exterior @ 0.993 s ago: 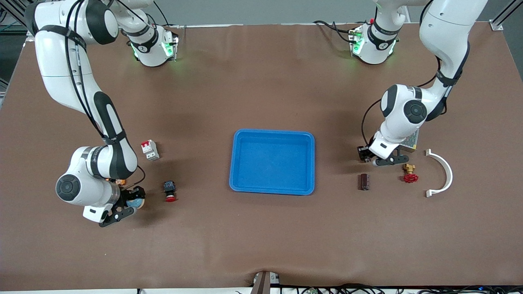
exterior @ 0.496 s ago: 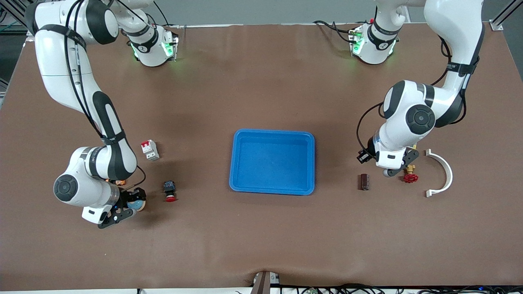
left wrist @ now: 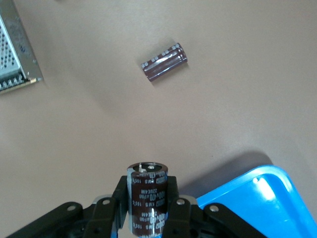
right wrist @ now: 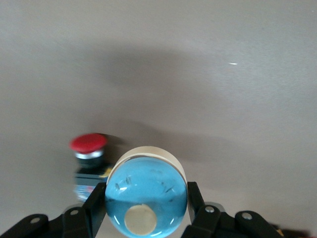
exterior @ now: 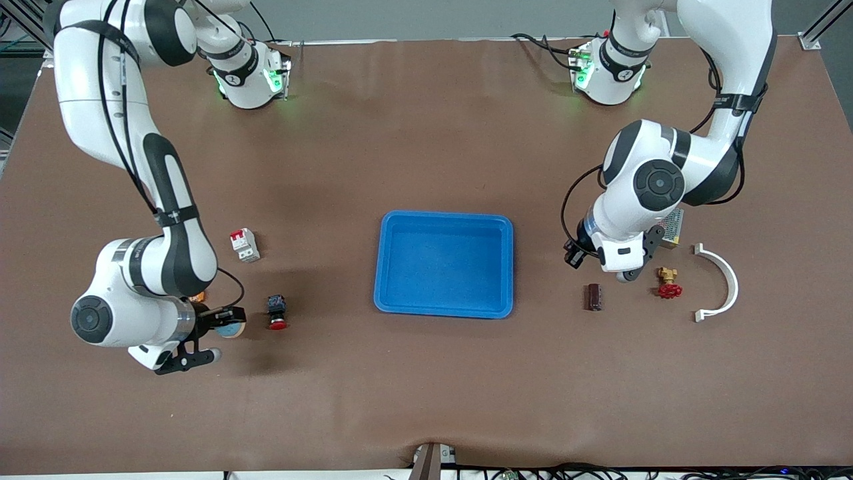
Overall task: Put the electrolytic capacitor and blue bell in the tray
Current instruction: 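Carry the bell and capacitor over the blue tray with both grippers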
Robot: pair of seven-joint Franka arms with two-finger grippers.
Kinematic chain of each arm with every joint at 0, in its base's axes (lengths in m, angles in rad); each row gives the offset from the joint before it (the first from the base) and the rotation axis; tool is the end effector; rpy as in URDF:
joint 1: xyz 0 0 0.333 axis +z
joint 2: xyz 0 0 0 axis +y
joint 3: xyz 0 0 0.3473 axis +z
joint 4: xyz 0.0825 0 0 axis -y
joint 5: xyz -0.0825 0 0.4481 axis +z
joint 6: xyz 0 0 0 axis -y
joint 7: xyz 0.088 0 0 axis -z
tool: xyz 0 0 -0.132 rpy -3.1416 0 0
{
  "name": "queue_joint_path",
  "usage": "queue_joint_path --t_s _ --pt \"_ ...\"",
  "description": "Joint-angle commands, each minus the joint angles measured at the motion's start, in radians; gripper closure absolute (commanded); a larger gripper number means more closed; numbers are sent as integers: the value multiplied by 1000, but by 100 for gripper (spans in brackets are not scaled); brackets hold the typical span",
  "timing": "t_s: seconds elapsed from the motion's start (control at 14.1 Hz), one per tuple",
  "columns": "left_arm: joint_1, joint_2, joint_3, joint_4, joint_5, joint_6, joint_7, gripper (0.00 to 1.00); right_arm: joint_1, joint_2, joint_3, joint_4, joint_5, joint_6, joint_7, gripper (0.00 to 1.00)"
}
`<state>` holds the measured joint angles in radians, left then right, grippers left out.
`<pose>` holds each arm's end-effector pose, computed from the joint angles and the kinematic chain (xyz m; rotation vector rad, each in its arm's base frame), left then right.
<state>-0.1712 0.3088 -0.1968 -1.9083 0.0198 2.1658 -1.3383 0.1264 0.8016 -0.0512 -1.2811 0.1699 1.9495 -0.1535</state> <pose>0.6298 -0.2369 0.3022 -2.7757 -1.4566 0.0979 0.8040 0.0846 0.2264 -3.0041 -0.2537 0.1920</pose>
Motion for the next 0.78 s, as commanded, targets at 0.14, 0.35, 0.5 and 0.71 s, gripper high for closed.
queue_joint_path --t_s 0.14,0.35,0.5,0.71 --pt "2 12 -50 21 9 -18 -183 100 110 -61 22 -4 11 -80 305 45" --pt "-1 21 -85 21 6 8 -301 100 162 -70 73 -6 10 -74 501 45" --pt "-5 29 -92 14 -35 107 -451 100 220 -70 77 -6 8 -63 612 45" --pt "-62 49 -90 11 -32 172 -620 100 295 -65 76 -12 8 -2 745 45"
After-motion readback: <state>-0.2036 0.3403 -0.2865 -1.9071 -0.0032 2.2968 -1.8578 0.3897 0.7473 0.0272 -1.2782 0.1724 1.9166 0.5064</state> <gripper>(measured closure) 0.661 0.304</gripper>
